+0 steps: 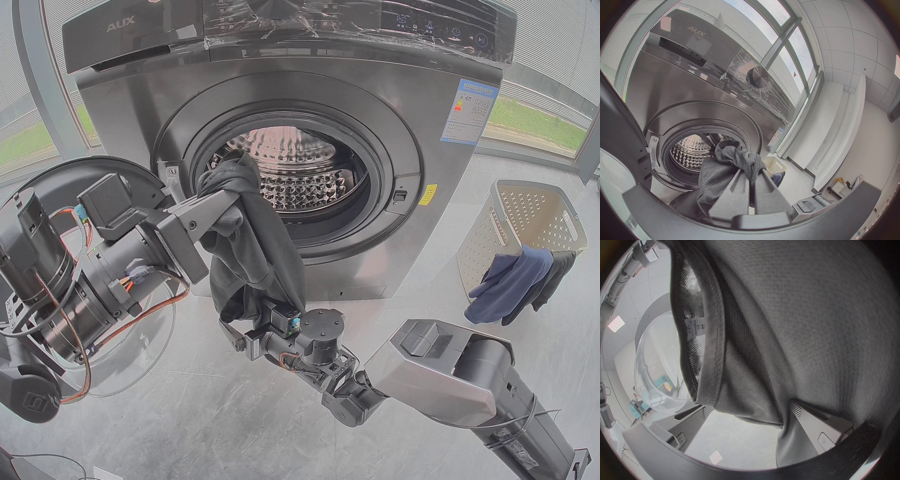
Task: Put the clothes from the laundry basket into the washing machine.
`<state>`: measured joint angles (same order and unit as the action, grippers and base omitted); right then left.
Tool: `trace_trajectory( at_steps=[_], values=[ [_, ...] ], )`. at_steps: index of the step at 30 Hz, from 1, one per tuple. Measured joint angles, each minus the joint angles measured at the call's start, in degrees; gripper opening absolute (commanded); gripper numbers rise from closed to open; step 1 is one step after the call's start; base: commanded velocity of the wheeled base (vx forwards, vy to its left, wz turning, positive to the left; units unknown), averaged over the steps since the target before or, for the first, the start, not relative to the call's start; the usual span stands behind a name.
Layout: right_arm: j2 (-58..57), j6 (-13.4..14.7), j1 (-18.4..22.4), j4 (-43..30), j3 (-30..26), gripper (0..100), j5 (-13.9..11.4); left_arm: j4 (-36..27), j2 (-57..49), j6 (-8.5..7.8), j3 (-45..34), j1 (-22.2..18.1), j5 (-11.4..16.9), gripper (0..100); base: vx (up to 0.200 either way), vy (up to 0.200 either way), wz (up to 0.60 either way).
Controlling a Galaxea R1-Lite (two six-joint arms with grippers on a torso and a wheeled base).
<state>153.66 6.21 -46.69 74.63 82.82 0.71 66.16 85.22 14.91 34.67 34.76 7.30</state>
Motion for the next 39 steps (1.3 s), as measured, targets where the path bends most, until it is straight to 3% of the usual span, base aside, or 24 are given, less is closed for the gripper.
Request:
trace_trajectory(
  at_steps=[9,14,21,32,39],
  values=[
    [0.85,0.00,-0.22,0.48,0.59,0,0.18,0.07,-0.05,0.11,-0.83,-0.20,-0.55,0,0.000,0.000,0.00],
    [-0.82,0.04,-0.66,1.22,-3.34,0,0.18,0.16,0.13,0.44,-1.02,-0.50,-0.68,0,0.000,0.000,0.00],
    [-7.63,0.30,-1.90,2.69,-14.52,0,0.09,0.16,0.55,0.71,-0.57,-2.05,-0.71,0,0.000,0.000,0.00],
    [-23.98,0.49,-4.46,4.17,-37.02,0,-0.39,0.73,1.74,1.93,0.06,-4.96,-0.66,0,0.000,0.000,0.00],
    [-34.89,0.22,-2.76,4.36,-49.70,0,-0.95,0.49,0.74,2.96,-0.02,-5.74,-0.71,0,0.000,0.000,0.00]
  ],
)
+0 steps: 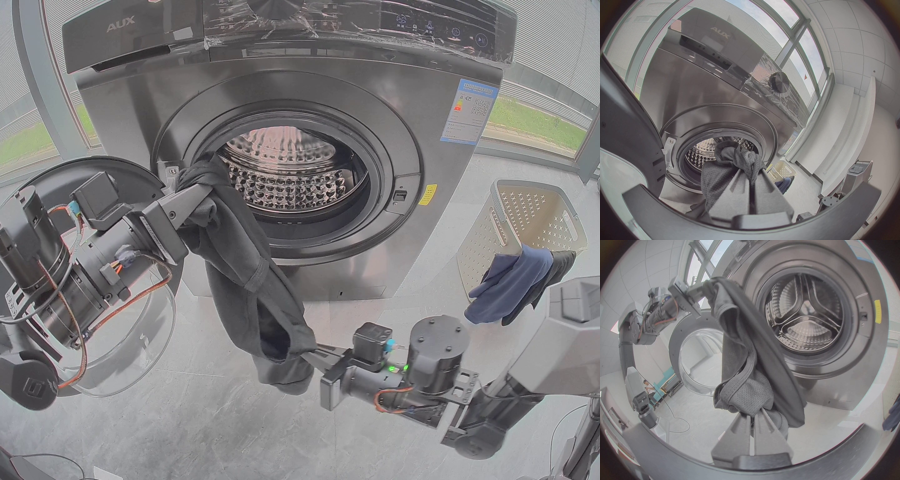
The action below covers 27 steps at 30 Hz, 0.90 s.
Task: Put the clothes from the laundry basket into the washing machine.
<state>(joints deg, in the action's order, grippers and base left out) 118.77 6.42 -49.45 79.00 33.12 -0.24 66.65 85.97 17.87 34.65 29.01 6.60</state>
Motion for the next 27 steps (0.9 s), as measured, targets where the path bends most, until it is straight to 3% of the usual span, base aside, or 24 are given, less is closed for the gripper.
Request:
trace_trajectory(
  at_steps=[6,11,20,27],
  values=[
    [-7.28,-0.27,3.23,0.99,-8.27,0,-1.23,-0.38,-3.45,0.22,-2.05,-0.16,-0.04,0,0.000,0.000,0.00],
    [-11.58,-0.27,6.56,1.66,-11.37,0,-1.48,-0.52,-7.74,0.30,-6.10,-0.21,0.13,0,0.000,0.000,0.00],
    [-16.15,-0.09,10.01,1.91,-11.41,0,-1.52,-1.51,-14.93,0.33,-12.79,0.34,0.84,0,0.000,0.000,0.00],
    [-18.09,0.44,12.59,2.51,-7.83,0,-1.32,-1.62,-18.58,0.30,-16.30,0.56,0.88,0,0.000,0.000,0.00]
  ],
)
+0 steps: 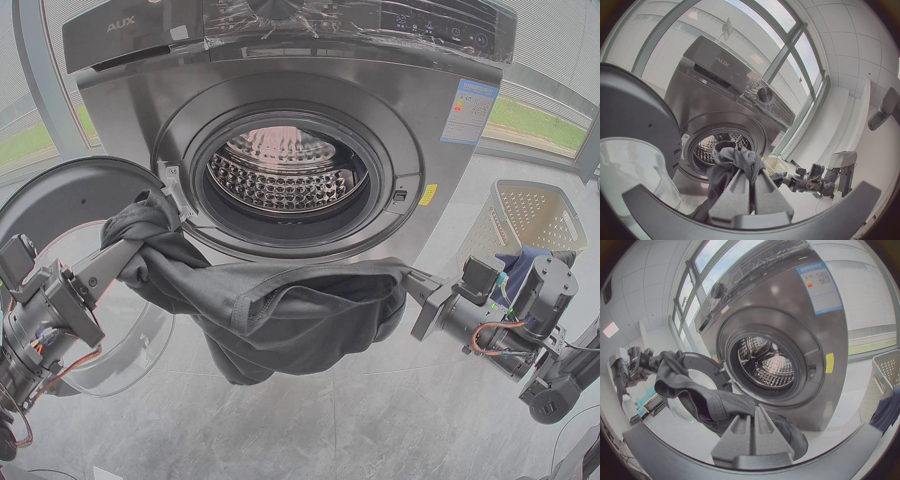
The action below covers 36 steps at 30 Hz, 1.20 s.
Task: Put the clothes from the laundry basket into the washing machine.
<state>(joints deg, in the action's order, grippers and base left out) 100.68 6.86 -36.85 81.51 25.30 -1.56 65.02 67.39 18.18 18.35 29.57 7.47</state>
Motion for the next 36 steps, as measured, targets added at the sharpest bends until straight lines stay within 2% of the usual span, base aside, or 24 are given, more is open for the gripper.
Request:
trace_trajectory(
  at_steps=[5,13,21,24,30,36],
  values=[
    [-0.46,0.33,0.96,0.13,1.83,0,0.20,-0.02,-1.66,-0.04,-2.36,0.07,0.16,0,0.000,0.000,0.00],
    [-0.63,1.67,1.19,2.05,2.84,0,0.15,0.00,-2.45,0.05,-3.99,-0.09,2.07,0,0.000,0.000,0.00],
    [-0.60,1.65,1.22,5.01,2.35,0,-0.46,0.23,-1.71,0.07,-3.22,-0.39,2.62,0,0.000,0.000,0.00],
    [-0.55,1.56,1.60,5.94,2.54,0,-1.55,0.50,-0.48,0.24,-2.65,-0.50,3.50,0,0.000,0.000,0.00],
    [0.00,1.58,2.13,6.68,2.86,0,-3.41,0.50,1.84,1.67,0.63,-1.46,5.99,0,0.000,0.000,0.00],
    [0.52,1.61,3.34,6.85,2.78,0,-3.55,0.56,3.30,1.83,3.28,-5.22,11.43,0,0.000,0.000,0.00]
  ],
)
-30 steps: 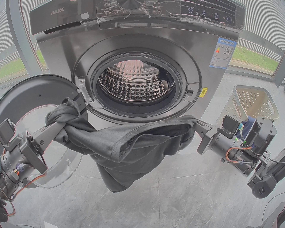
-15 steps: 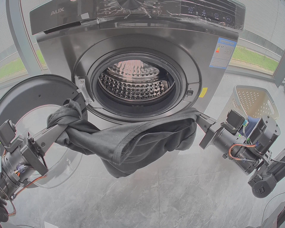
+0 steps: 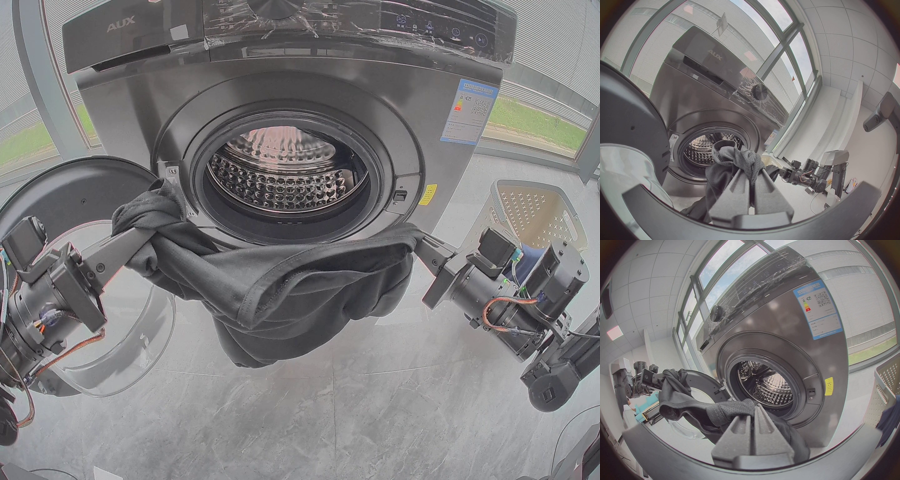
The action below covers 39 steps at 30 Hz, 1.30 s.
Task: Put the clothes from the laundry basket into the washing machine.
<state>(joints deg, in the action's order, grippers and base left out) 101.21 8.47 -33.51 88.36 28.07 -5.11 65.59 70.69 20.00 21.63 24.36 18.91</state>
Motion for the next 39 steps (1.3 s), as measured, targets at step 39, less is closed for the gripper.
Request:
trace_trajectory(
  at_steps=[39],
  values=[
    [1.83,4.39,2.47,0.22,11.69,0,6.66,3.88,5.40,3.04,1.74,-6.95,1.29,0,0.000,0.000,0.00]
  ],
)
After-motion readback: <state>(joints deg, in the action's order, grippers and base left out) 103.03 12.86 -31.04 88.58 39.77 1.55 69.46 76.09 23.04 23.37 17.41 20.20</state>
